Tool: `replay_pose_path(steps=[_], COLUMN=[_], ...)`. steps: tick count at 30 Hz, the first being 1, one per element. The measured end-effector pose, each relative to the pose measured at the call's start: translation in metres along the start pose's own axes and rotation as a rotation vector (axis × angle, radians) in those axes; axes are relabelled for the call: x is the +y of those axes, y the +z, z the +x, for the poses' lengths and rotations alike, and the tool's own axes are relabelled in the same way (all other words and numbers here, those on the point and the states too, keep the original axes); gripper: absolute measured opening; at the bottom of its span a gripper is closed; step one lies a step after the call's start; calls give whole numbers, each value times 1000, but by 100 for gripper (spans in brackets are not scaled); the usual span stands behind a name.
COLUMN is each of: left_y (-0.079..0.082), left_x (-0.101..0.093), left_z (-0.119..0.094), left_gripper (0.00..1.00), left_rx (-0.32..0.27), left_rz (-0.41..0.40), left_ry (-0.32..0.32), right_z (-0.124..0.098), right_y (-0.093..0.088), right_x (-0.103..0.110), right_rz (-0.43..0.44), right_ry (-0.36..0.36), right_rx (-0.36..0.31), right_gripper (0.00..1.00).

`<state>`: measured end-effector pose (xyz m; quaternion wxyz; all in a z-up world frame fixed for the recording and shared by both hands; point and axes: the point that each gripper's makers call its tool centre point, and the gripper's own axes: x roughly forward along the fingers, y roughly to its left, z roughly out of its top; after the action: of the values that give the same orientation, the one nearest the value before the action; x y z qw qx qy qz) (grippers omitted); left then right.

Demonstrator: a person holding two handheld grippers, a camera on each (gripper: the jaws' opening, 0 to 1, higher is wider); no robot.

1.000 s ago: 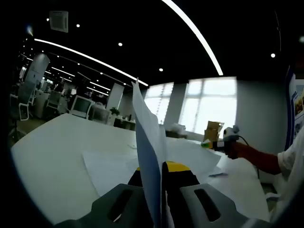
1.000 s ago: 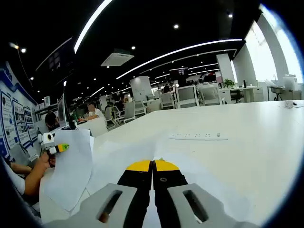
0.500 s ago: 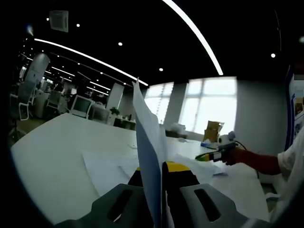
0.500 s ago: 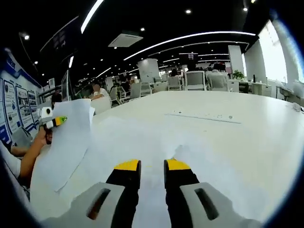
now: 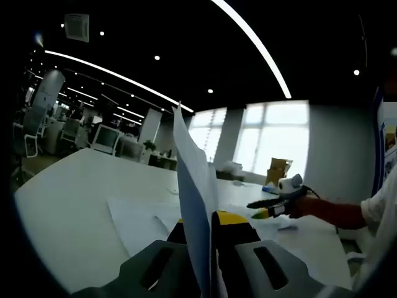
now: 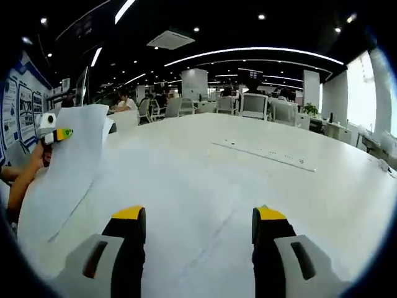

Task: Organize the stack of printing papers by aligning and flattening the scattered papers on the table

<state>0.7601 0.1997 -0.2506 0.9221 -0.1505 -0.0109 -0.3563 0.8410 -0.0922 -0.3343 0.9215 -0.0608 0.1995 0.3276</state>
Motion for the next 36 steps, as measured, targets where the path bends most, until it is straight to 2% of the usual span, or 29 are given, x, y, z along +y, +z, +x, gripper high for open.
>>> replay_pose_path(steps=[2, 6, 11, 14, 21, 24, 30, 32, 34, 36], left_y=[0, -1, -2, -1, -1, -1, -1, -2, -2, -2], left_x=[0, 1, 2, 2, 2, 2, 1, 2, 2, 2], left_z=[0, 0, 0, 0, 0, 1, 1, 1, 1, 1], left_gripper=[6, 6, 6, 6, 6, 6, 6, 6, 6, 6], left_rx=[0, 3, 6, 6, 5, 5, 5, 6, 7, 7], left_rz=[-1, -2, -1, -2, -3, -2, -3, -2, -2, -3], left_ry=[0, 2, 4, 4, 3, 2, 2, 3, 4, 4], right_z=[7, 28, 52, 63, 75, 78, 78, 76, 73, 72], right_y=[2, 6, 17, 18, 14, 10, 11, 12, 14, 12], right_x=[6, 10, 21, 21, 17, 15, 13, 14, 15, 17], right_rz=[12, -36, -88, -135, -145, -123, -94, -95, -101, -101], right_ry=[11, 23, 102, 113, 132, 147, 171, 177, 179, 181], right_rx=[7, 29, 55, 77, 108, 111, 67, 69, 75, 79], right_gripper=[71, 84, 82, 83, 85, 84, 82, 77, 66, 63])
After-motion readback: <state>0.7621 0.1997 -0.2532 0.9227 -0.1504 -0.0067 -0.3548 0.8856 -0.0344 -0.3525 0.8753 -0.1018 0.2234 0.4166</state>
